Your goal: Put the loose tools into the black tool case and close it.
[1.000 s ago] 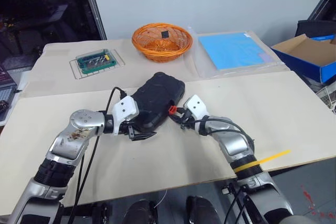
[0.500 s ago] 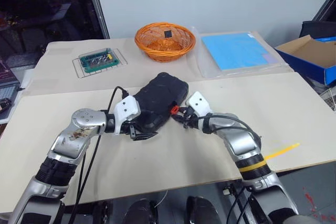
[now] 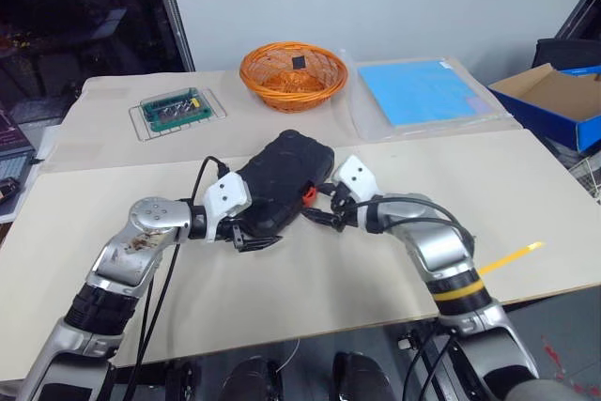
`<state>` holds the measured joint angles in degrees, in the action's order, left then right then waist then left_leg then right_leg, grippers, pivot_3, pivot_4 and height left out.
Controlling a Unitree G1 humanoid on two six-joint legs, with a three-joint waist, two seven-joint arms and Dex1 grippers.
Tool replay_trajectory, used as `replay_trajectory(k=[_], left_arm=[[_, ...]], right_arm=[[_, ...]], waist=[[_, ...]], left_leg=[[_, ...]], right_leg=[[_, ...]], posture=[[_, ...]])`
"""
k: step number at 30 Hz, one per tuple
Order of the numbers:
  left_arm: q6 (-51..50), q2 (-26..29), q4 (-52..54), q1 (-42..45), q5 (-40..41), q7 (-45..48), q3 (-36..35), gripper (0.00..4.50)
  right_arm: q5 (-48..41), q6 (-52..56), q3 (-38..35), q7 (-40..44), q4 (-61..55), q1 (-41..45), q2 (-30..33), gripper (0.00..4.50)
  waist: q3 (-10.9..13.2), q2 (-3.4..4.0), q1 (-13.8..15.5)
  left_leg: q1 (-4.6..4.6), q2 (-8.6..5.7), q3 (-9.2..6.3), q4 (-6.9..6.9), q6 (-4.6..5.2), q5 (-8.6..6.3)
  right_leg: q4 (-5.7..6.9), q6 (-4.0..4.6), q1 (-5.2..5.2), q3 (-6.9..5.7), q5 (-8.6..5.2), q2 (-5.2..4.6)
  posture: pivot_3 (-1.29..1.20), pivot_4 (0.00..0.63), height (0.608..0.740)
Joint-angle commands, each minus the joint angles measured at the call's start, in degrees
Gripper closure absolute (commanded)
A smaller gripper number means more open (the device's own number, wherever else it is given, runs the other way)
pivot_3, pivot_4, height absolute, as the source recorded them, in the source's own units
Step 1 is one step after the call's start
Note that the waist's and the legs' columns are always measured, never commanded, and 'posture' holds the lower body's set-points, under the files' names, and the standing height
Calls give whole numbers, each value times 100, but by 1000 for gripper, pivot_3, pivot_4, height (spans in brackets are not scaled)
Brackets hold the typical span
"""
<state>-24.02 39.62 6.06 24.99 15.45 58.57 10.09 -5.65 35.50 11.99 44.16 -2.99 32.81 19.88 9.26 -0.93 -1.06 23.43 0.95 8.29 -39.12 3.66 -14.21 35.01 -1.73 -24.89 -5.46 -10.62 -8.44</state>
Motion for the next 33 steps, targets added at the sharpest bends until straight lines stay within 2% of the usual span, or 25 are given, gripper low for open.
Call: replay_trajectory(k=[1,9,20,33], left_arm=[[-338,50,-366,-294,-246,1,298,0],[-303,24,-438,-228,-269,20,353,0],[-264,12,-533,-154,-296,53,372,0],[-255,-4,-503,-246,-315,-23,345,0]], right_arm=[[-345,414,-343,-144,-621,-194,24,1738],[-282,278,-459,-711,-295,-152,-214,4444],[-223,-274,-370,-997,602,350,-598,4444],[-233,-225,-93,-801,667,383,-667,4444]], waist=[[0,0,-1],[0,0,2],[0,0,-5],[-2,3,-24]], left_leg=[[1,0,1,0,-3,-2],[0,1,0,0,8,-21],[-2,0,1,0,-3,-1],[-16,2,1,1,-9,-5]], right_leg=[[0,1,-1,0,0,-1],[0,-3,-3,-1,-2,0],[2,-4,0,-1,-2,1],[3,-5,10,0,-3,2]], posture=[[0,150,740],[0,150,740],[0,150,740],[0,150,740]])
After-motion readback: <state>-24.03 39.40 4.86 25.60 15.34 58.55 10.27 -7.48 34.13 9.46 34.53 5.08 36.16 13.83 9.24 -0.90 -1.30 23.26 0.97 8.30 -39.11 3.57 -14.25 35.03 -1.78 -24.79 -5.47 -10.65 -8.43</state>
